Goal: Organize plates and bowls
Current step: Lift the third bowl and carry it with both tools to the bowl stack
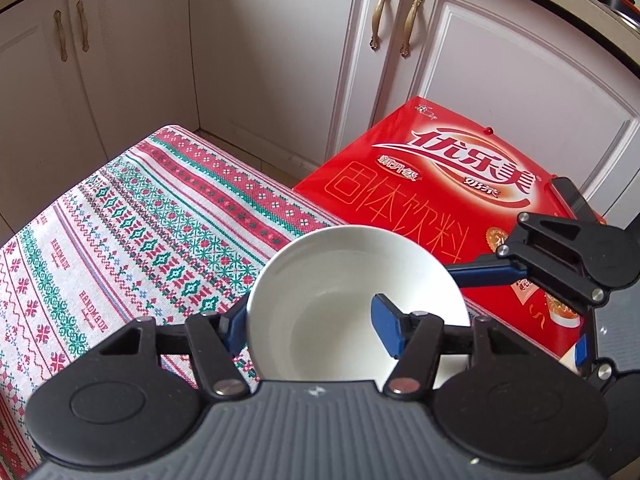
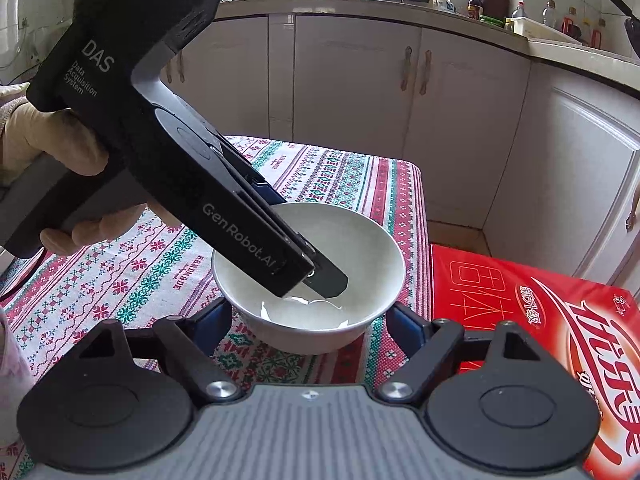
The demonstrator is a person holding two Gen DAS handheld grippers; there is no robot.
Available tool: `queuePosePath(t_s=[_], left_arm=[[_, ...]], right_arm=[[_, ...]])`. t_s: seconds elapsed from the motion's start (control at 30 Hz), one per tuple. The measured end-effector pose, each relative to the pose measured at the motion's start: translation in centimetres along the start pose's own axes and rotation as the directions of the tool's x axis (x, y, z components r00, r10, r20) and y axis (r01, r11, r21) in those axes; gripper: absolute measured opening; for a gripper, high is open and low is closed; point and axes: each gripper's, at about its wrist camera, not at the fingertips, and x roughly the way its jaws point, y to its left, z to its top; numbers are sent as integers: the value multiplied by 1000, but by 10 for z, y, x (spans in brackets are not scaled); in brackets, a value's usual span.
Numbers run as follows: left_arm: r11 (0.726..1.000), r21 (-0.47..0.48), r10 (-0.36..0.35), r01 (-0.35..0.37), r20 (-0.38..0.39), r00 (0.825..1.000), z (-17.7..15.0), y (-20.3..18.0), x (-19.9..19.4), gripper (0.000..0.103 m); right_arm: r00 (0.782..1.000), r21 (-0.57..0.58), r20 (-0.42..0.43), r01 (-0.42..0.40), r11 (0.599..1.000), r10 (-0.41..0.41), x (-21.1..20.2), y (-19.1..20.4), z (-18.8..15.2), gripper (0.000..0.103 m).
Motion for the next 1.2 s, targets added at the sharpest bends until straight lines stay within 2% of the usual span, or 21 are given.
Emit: queuePosePath(t_s=[0.4, 0.73, 0.9, 1.2], left_arm=[[1000, -2, -15, 15, 2, 1000, -9, -8, -20, 61], [1000, -21, 11, -11, 15, 1000, -29, -26, -70, 61], [999, -25, 49, -48, 24, 999, -40, -38, -97, 61], [994, -54, 96, -92, 76, 992, -62, -53, -148, 61]], right_arm=[[1000, -28, -22, -3, 1000, 2, -12, 14, 0, 87], [998, -66, -24, -64, 996, 63, -54, 39, 6, 87], [994, -80, -17, -104, 991, 103, -77, 52, 11, 87], [987, -121, -3, -160, 980, 161, -115, 81, 17, 87]])
